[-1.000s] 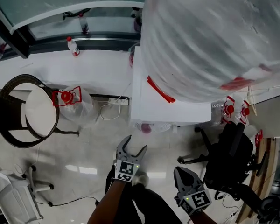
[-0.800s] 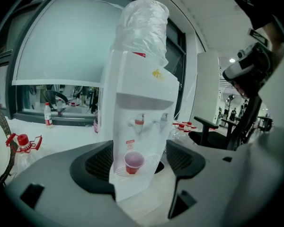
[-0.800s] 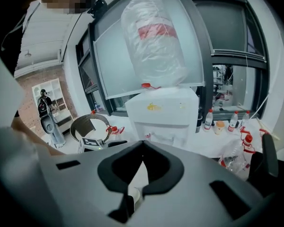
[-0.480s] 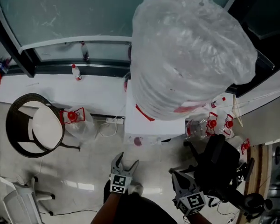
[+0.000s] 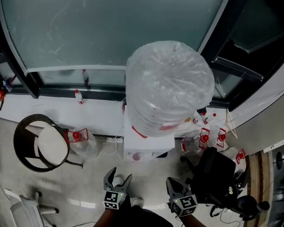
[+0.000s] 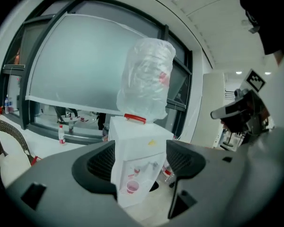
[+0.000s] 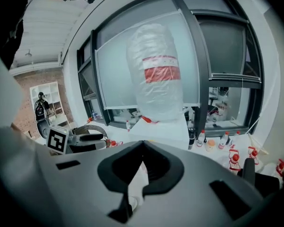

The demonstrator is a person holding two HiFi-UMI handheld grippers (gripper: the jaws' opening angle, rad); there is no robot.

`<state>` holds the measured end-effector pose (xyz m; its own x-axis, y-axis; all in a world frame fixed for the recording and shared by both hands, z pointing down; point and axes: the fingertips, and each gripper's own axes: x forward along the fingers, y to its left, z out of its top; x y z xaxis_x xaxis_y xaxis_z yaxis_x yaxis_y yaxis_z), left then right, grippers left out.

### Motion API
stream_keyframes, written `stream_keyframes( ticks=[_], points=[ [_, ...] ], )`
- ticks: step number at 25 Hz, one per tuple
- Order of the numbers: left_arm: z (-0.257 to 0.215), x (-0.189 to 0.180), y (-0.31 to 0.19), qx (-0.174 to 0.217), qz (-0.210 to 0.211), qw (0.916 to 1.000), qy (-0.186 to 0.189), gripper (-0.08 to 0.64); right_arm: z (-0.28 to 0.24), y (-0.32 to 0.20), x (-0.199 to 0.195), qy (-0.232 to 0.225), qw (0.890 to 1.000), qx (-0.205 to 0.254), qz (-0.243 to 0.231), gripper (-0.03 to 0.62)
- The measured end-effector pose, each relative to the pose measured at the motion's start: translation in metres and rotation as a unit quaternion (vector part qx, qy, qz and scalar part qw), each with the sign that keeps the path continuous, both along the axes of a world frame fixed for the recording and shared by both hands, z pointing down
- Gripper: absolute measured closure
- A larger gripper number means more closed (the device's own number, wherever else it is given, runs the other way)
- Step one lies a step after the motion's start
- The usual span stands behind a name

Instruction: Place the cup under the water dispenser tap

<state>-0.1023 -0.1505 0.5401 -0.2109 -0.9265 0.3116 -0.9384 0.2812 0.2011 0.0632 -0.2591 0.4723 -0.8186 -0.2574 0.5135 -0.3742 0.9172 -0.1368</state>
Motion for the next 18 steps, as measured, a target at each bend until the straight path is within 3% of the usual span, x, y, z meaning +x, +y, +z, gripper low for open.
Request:
stream_keyframes(
  ticks=[5,13,16,18],
  points=[
    [-0.063,-0.008,-0.001,0.024,-0.009,0.9997,-0.004,0.233,-0.02,-0.007,-0.002,-0.007,1.0,0.002,0.011,0.594],
    [-0.175,-0.031,-0.014,0.069,0.013,0.9974,-0.017,0.236,-0.071,-0.048,-0.008,-0.031,0.998,0.034,0.043,0.594],
    [-0.202,-0.037,-0.02,0.095,0.027,0.995,-0.009,0.282,-0.089,-0.063,-0.015,-0.038,0.996,0.049,0.057,0.594],
    [-0.215,-0.04,-0.024,0.101,0.034,0.9943,0.004,0.357,-0.102,-0.073,-0.021,-0.049,0.995,0.055,0.073,0.594]
  ],
)
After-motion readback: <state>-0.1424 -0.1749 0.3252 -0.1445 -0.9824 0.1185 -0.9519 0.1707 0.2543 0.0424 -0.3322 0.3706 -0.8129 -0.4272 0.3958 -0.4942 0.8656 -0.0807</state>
